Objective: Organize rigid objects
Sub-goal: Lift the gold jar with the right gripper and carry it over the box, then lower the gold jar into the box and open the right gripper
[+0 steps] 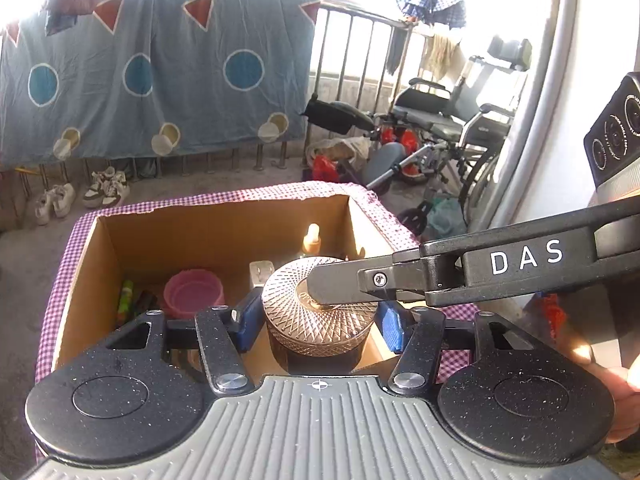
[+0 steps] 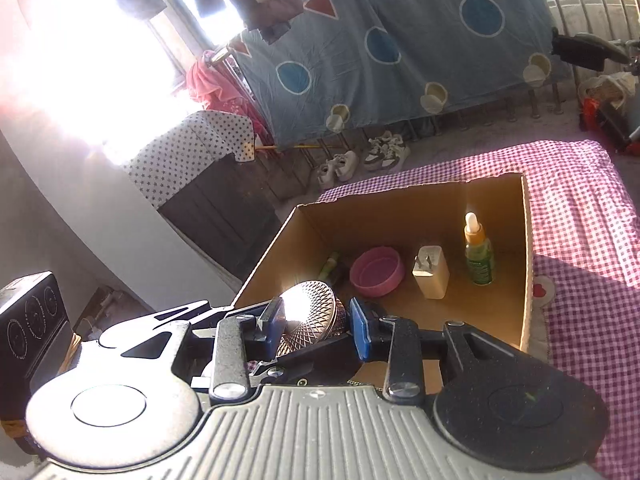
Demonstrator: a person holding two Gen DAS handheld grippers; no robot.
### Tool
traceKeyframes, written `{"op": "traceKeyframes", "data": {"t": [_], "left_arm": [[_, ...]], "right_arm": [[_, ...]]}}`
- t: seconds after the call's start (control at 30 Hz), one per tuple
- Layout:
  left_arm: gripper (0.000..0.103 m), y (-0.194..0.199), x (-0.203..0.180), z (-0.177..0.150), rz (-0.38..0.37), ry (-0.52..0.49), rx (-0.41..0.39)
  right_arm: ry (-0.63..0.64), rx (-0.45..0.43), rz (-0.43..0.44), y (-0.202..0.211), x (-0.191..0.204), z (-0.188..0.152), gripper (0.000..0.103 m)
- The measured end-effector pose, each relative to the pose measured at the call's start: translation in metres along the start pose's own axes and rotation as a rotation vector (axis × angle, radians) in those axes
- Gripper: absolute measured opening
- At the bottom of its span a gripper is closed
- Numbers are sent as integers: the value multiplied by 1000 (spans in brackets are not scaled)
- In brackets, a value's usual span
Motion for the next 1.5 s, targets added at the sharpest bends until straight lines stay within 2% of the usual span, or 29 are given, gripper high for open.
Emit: {"op": "traceKeyframes", "data": {"t": [0.13,0.3,0.47,0.67,0.73,0.83,0.93,0.97,1.03,1.27,1.5], "left_arm": [[58,-44,23,-4,-48,135,125],[58,-79,33,-16,-41,187,219],[58,-91,40,-25,-33,216,272],[59,-99,42,-30,-48,255,313],[63,-98,43,-31,-50,267,308],[63,-96,44,-31,-57,275,304],[70,-90,41,-27,-55,270,272],[75,-87,39,-27,-52,262,260],[77,-77,34,-24,-42,236,231],[95,-27,16,-22,-11,148,126],[100,23,-4,-27,-4,53,38]], "right_arm": [[-7,123,-55,-39,-23,13,39],[-17,248,-88,-79,-47,15,39],[32,304,-118,-98,-52,9,39],[55,328,-128,-107,-57,6,39],[51,321,-119,-105,-58,6,39],[42,298,-109,-100,-58,5,39],[20,241,-78,-87,-55,4,39],[2,215,-68,-81,-55,4,39],[-21,165,-46,-67,-51,1,39],[-90,-45,3,5,-36,-17,44],[-119,-157,-14,53,-21,-44,52]]}}
Point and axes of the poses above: each gripper's, at about its wrist camera, not at the fingertips, and y roughly against the way its jaws point, x to its left, z to its top, the point moved 5 cm from there along -y, roughly the way its jaws point, and after that the axes turned 2 degrees about -y, right-handed, at the moved point
